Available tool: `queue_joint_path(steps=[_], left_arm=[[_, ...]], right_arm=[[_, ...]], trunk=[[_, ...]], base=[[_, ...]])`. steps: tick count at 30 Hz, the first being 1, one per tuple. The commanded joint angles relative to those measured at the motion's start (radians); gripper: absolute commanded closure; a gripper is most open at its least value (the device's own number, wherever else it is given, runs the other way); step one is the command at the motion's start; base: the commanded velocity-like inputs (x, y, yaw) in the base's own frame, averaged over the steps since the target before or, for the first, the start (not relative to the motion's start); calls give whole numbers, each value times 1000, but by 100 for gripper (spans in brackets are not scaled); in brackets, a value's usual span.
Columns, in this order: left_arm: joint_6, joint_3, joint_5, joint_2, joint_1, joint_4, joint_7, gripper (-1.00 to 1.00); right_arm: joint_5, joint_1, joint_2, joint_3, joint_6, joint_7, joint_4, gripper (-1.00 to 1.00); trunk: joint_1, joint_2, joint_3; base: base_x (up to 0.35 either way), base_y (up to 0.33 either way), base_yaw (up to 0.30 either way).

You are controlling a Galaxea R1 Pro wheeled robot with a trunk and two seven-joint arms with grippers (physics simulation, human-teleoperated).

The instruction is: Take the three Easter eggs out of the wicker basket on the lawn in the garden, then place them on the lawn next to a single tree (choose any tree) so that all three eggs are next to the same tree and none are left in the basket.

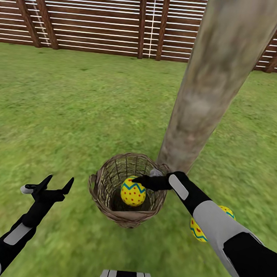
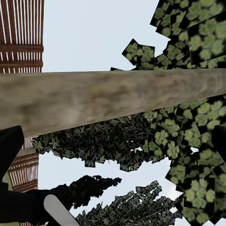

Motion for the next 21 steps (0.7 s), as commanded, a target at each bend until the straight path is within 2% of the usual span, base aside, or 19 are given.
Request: queue_joint_path(steps=[1, 11, 13, 15, 16, 18, 21], left_arm=[[11, -7, 6, 1, -1, 1, -5, -100], [11, -7, 6, 1, -1, -1, -4, -100], [11, -7, 6, 1, -1, -1, -3, -100], [11, -7, 6, 1, -1, -1, -3, -100], [11, -7, 6, 1, -1, -1, -3, -100], [11, -7, 6, 1, -1, -1, -3, -100], [11, -8, 6, 1, -1, -1, -3, -100]], right_arm=[[10, -1, 0, 4, 0, 8, 0, 100], [11, -1, -5, 2, -4, 27, -3, 100], [12, 1, -10, 2, -5, 108, -2, 100], [12, 6, -38, 2, -20, 265, 1, 100], [12, 8, -47, 2, -35, 301, 1, 100], [12, 9, -61, 2, -51, 352, 2, 100], [11, 10, -68, 2, -55, 369, 2, 100]], trunk=[[0, 0, -1], [0, 0, -1], [0, 0, -1], [0, 0, -1], [0, 0, -1], [0, 0, -1], [0, 0, -1]], base=[[0, 0, 0], [0, 0, 0], [0, 0, 0], [0, 0, 0], [0, 0, 0], [0, 0, 0], [0, 0, 0]])
